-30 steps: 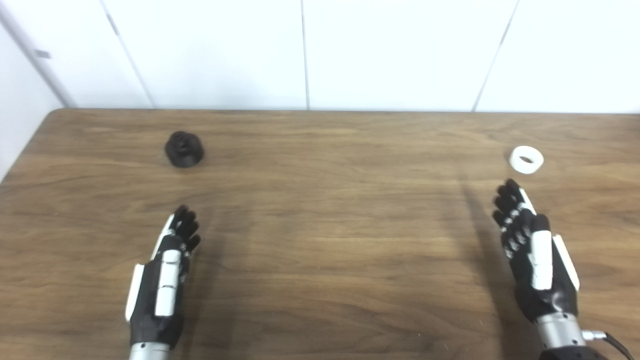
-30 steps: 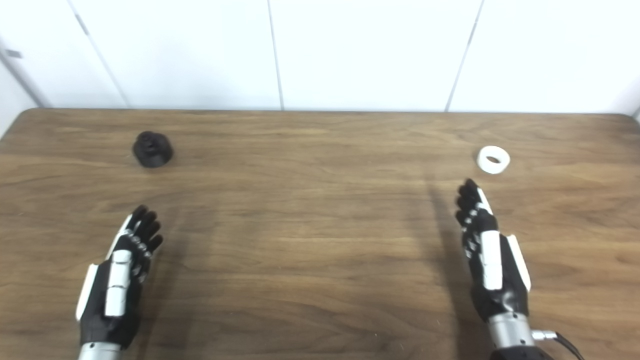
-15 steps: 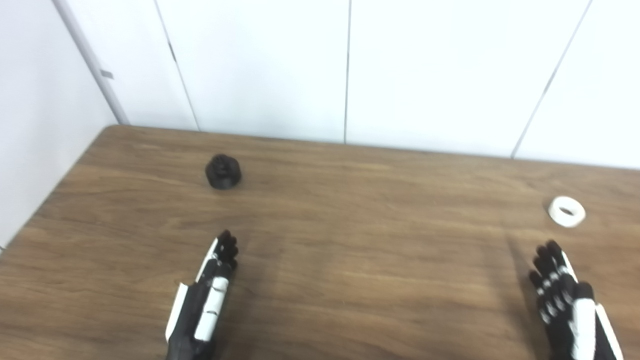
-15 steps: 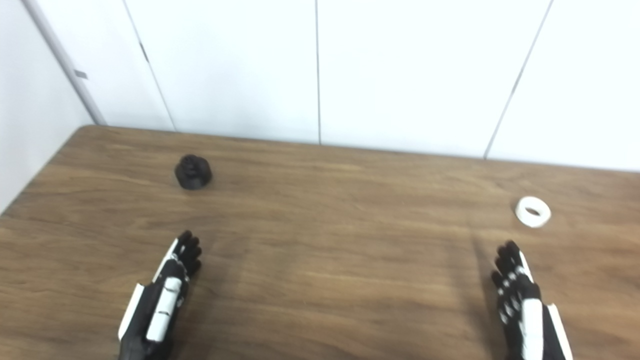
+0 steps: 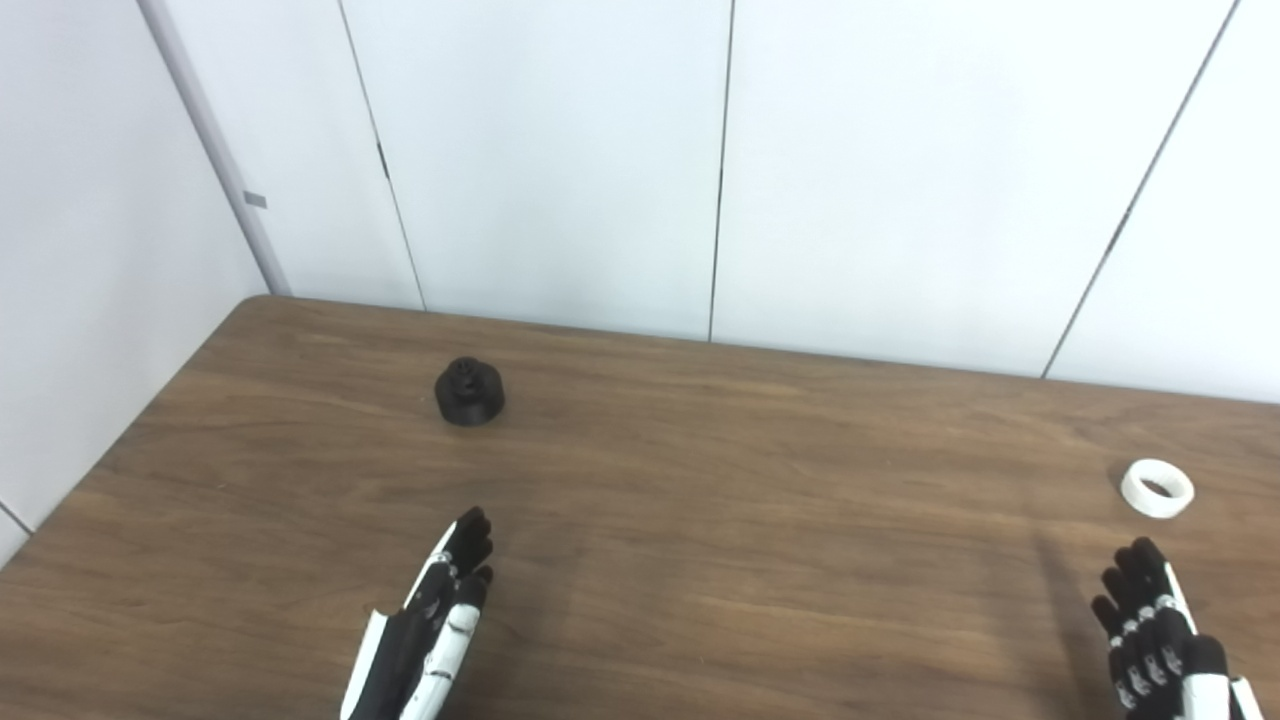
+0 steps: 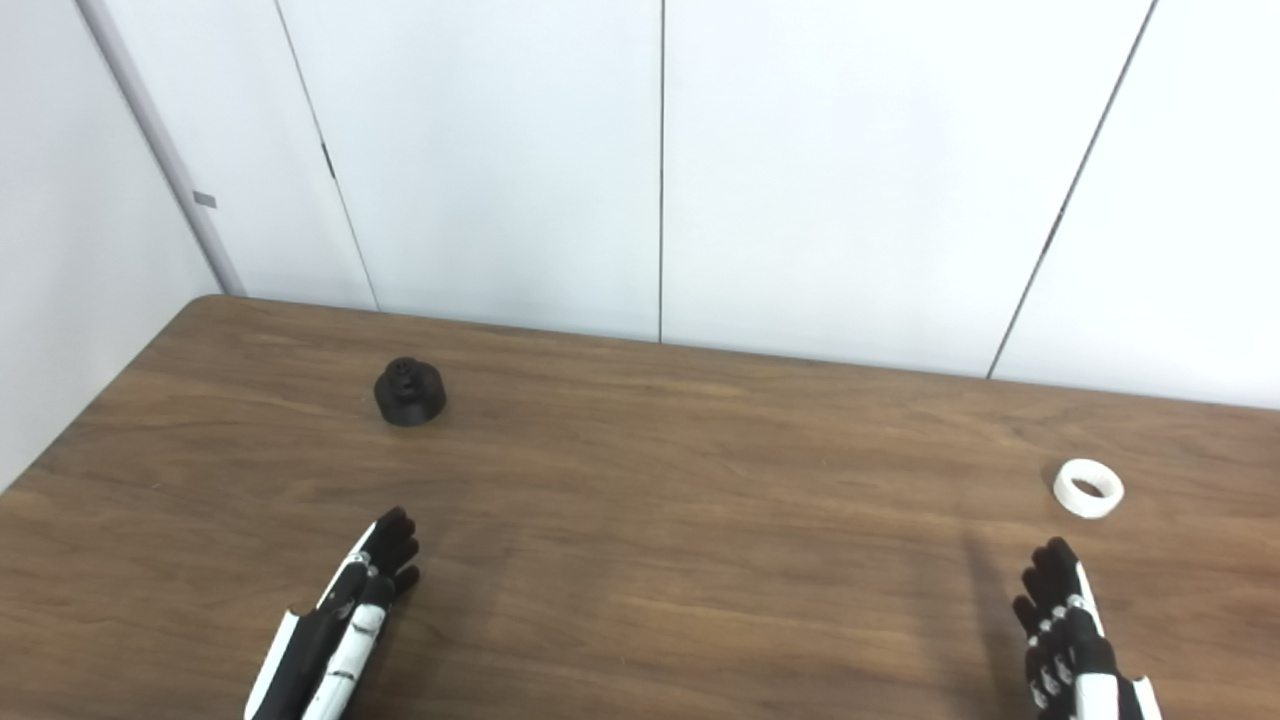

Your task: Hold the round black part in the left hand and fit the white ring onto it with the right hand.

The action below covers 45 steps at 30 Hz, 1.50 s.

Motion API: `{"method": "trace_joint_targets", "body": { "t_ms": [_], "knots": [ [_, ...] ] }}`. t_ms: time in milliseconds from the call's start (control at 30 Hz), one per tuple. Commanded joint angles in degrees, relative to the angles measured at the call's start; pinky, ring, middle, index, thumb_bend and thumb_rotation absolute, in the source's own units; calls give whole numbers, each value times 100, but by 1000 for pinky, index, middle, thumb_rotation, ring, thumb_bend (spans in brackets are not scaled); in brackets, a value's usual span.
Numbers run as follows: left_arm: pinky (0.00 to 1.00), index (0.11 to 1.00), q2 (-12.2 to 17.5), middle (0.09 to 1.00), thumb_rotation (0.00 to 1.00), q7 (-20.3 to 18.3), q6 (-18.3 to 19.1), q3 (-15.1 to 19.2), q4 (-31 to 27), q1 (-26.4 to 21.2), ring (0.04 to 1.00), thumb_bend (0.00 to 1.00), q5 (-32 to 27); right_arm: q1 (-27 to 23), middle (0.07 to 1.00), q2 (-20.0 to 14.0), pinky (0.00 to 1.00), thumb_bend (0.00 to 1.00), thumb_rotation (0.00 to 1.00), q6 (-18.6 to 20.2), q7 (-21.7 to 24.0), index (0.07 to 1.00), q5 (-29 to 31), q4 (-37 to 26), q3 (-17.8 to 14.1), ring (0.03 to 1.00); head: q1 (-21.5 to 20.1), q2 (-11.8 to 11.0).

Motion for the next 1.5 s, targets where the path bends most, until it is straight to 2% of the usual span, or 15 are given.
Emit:
{"method": "trace_joint_targets", "body": {
  "t_ms": [0, 200, 267, 367, 400, 500, 667, 800, 900, 1033, 1100, 1167, 1233, 1333, 1467],
  "knots": [
    [930, 960, -375, 958, 665, 32, 15, -55, 32, 18, 968, 609, 94, 522, 1000, -156, 1000, 603, 1000, -150, 73, 1000, 69, 230, 36, 1000, -3, 1],
    [919, 957, -333, 945, 462, 127, 28, -72, -151, 35, 961, 611, 485, 505, 1000, -130, 1000, 587, 1000, -166, 20, 1000, 34, 253, 10, 1000, -87, 69],
    [907, 955, -316, 937, 427, 161, 108, -65, -310, 33, 948, 625, 647, 510, 1000, -136, 1000, 593, 1000, -158, 4, 1000, -4, 244, 14, 1000, -87, 69],
    [936, 958, -279, 946, 363, 195, 381, -28, -673, -18, 976, 713, 802, 517, 1000, -160, 1000, 581, 1000, -200, 46, 1000, 20, 270, 27, 1000, -87, 69],
    [938, 951, -278, 940, 332, 223, 462, -1, -773, -64, 965, 753, 887, 516, 1000, -169, 1000, 576, 1000, -195, 62, 1000, 37, 277, 32, 1000, -98, 166],
    [931, 941, -235, 935, 300, 247, 696, 61, -987, -193, 942, 839, 1029, 496, 1000, -167, 1000, 567, 1000, -198, 68, 1000, 57, 287, 28, 1000, -103, 203],
    [904, 939, -169, 945, 271, 286, 1065, 181, -1198, -387, 949, 892, 1271, 470, 999, -118, 1000, 572, 1000, -146, 14, 1000, 53, 255, 17, 1000, -137, 274],
    [985, 944, -8, 958, 244, 292, 1392, 319, -1351, -690, 985, 901, 1652, 474, 991, -85, 1000, 553, 1000, -124, -15, 998, 17, 220, 32, 1000, -175, 337],
    [999, 930, 69, 947, 221, 282, 1630, 440, -1435, -957, 989, 911, 1868, 477, 988, -56, 1000, 557, 1000, -74, -23, 994, 46, 177, 46, 999, -203, 369],
    [998, 928, 288, 955, 276, 150, 2299, 549, -1564, -1349, 989, 927, 2559, 500, 985, -35, 1000, 558, 1000, -22, -51, 991, 29, 112, 65, 1000, -221, 399],
    [923, 937, 494, 953, 355, -6, 2690, 581, -1587, -1566, 958, 919, 2967, 519, 989, -31, 1000, 568, 1000, -8, -77, 998, -9, 86, 74, 1000, -237, 407],
    [892, 941, 619, 955, 367, -127, 2965, 624, -1580, -1733, 949, 918, 3146, 536, 987, -28, 1000, 576, 1000, -7, -91, 1000, -23, 64, 83, 1000, -257, 427],
    [921, 943, 759, 973, 392, -228, 3111, 644, -1518, -1892, 973, 926, 3272, 550, 988, -26, 1000, 586, 1000, 10, -98, 997, -23, 38, 90, 1000, -263, 439],
    [987, 938, 985, 979, 389, -327, 3102, 651, -1342, -2093, 996, 907, 3367, 569, 986, -31, 1000, 602, 1000, 17, -108, 993, -47, 8, 95, 1000, -252, 472],
    [1000, 935, 1184, 985, 413, -450, 3187, 656, -1142, -2313, 1000, 914, 3487, 581, 985, -40, 1000, 598, 1000, 25, -126, 995, -94, -5, 101, 1000, -253, 500]
  ]
}}
